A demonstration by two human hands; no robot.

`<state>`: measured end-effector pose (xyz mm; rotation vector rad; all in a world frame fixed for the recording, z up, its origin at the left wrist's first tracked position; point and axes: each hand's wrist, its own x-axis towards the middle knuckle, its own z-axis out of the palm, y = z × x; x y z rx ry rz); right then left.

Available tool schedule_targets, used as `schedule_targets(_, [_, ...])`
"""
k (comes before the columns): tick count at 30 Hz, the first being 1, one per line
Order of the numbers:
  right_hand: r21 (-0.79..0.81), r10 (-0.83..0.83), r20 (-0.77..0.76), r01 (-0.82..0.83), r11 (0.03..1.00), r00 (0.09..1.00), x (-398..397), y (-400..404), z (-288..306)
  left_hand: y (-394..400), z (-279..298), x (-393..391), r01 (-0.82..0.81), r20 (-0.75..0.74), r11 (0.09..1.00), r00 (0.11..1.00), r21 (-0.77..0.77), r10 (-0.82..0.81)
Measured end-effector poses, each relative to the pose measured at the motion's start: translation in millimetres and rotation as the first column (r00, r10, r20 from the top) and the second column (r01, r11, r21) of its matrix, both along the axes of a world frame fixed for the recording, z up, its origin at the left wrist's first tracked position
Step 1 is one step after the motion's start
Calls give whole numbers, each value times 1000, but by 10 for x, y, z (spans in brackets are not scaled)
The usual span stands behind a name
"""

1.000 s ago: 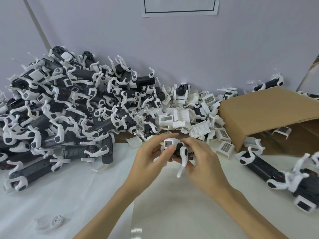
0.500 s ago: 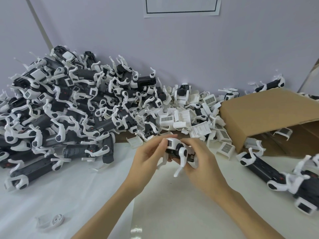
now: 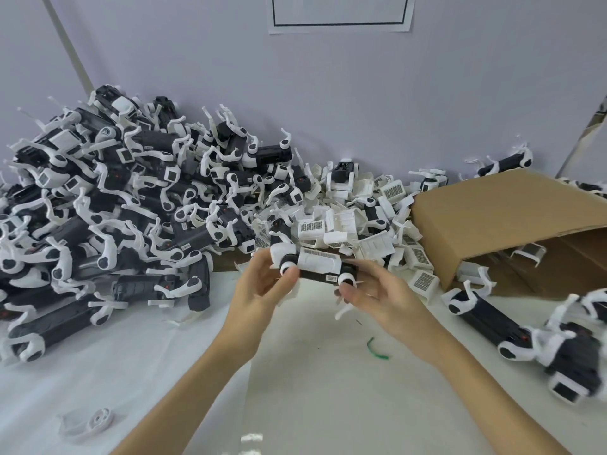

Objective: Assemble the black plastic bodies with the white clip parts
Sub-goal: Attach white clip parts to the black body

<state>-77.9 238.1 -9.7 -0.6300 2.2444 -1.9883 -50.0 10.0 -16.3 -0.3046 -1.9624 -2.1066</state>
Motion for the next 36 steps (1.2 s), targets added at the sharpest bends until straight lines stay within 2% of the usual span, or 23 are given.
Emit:
schedule_targets(5, [-54,2,-51,-5,999,999,-13,28,-26,-164,-7,-58,130,24,989,991,-71,-128])
schedule_targets(6, [-31,-3,-84,1,1000,996,-11,23,-38,-159,-2,-61,107,16,990,994,-89,-106])
schedule_targets(10, [58,29,-220,-17,998,975,0,-28,-68,-3,-27,-46,-192,28,979,981,-66,194])
schedule_targets(12, [112,47,-303,-13,994,952,32,-72,-59,30,-45,-49,-160,50,982,985,-96,165])
schedule_targets(15, [229,0,-437,111,967,899,50,-97,-52,-11,-48,-47,-147,-3,982,989,-115,148])
schedule_targets(16, [232,-10,-413,116,966,911,60,-118,-50,-26,-46,-45,-152,-24,984,988,-97,151])
schedule_targets(17, [193,-21,-312,85,977,950,76,-142,-43,-29,-39,-40,-147,-37,986,989,-76,144])
schedule_targets(19, [-46,-23,60,26,999,998,120,-215,2,-20,-30,-30,-94,-63,995,994,-35,91])
schedule_targets(20, [-172,27,218,12,985,976,128,-236,9,-10,-27,-27,-61,-79,998,995,-36,58])
schedule_targets(22, [-265,96,339,-3,964,936,122,-240,31,6,-32,-17,-9,-94,997,996,-72,2])
schedule_targets(26, [-306,65,311,35,951,948,95,-180,35,42,-68,-14,51,-44,993,997,-107,-56])
schedule_targets(29, [-321,25,285,71,945,958,101,-171,33,78,-89,-46,66,80,997,994,32,-68])
schedule_targets(31, [-353,34,271,66,933,962,106,-181,8,72,-143,-75,86,92,993,991,81,-93])
schedule_targets(36, [-438,86,304,59,897,949,110,-214,33,-12,-228,-106,-7,119,999,993,-47,13])
